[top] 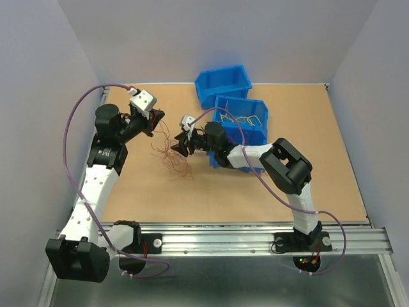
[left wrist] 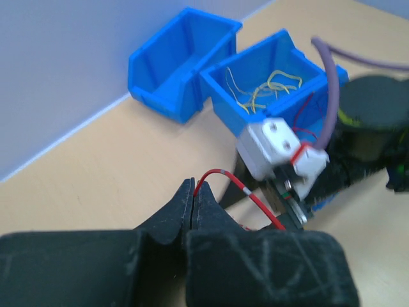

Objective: Untangle the cables

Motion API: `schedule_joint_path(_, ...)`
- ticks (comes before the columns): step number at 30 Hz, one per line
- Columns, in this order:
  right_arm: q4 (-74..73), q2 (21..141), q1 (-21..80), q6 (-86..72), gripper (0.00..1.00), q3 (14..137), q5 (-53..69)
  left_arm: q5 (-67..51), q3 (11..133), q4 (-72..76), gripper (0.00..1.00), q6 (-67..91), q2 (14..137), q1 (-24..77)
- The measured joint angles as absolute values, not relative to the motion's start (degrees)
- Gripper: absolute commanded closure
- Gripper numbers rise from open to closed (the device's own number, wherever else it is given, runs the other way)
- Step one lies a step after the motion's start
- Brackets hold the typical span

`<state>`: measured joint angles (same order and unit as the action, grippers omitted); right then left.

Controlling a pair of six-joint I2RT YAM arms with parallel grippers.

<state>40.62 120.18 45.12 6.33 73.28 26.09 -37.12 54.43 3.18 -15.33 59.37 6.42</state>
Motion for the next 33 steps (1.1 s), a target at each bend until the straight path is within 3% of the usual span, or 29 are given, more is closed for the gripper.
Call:
schedule_joint_path(2, 42.1, 120.8, 45.9, 6.7, 0.87, 73.3, 26.7, -36.0, 59.4, 1.3, 1.00, -15.0, 59.6, 6.4)
schedule_joint_path(4, 44.2, 121.6, 46.8, 6.9, 0.95, 73.2, 27.4, -34.9, 65.1, -0.3, 1.00, -14.5, 60.2, 6.4)
schedule_joint_path(11, 50.3, 121.7, 48.8, 6.5, 0.96, 66.7, 29.7, -25.1, 89.9, -3.4, 1.00, -13.0, 65.6, 6.4)
schedule_joint_path(15, 50.4, 120.7, 49.3, 8.4, 0.97, 62.5, 31.5, -17.6, 97.2, -3.7, 1.00, -12.8, 66.6, 6.4)
schedule_joint_path(18, 47.3, 118.7, 50.2, 11.0, 0.97, 61.1, 32.4, -10.6, 98.2, -3.3, 1.00, -12.6, 66.3, 6.4)
schedule_joint_path(22, 43.2, 115.7, 51.1, 14.8, 0.81, 61.1, 32.9, -3.3, 97.6, -2.0, 0.95, -12.9, 66.1, 6.3)
schedule_joint_path(25, 41.8, 114.1, 51.1, 16.2, 0.88, 61.0, 33.0, -4.3, 94.2, -0.9, 0.91, -12.9, 64.6, 6.3)
schedule_joint_path(26, 41.5, 113.8, 51.1, 16.3, 0.99, 61.0, 33.0, -6.0, 92.8, -0.7, 0.91, -12.9, 64.1, 6.3)
schedule_joint_path(31, 40.8, 112.8, 51.1, 15.3, 0.99, 60.9, 32.1, -12.7, 86.5, -0.9, 0.88, -12.5, 62.6, 6.3)
schedule_joint_path(33, 40.8, 112.3, 51.1, 14.9, 0.95, 60.4, 31.5, -13.3, 83.1, -1.0, 0.87, -12.6, 62.5, 6.3)
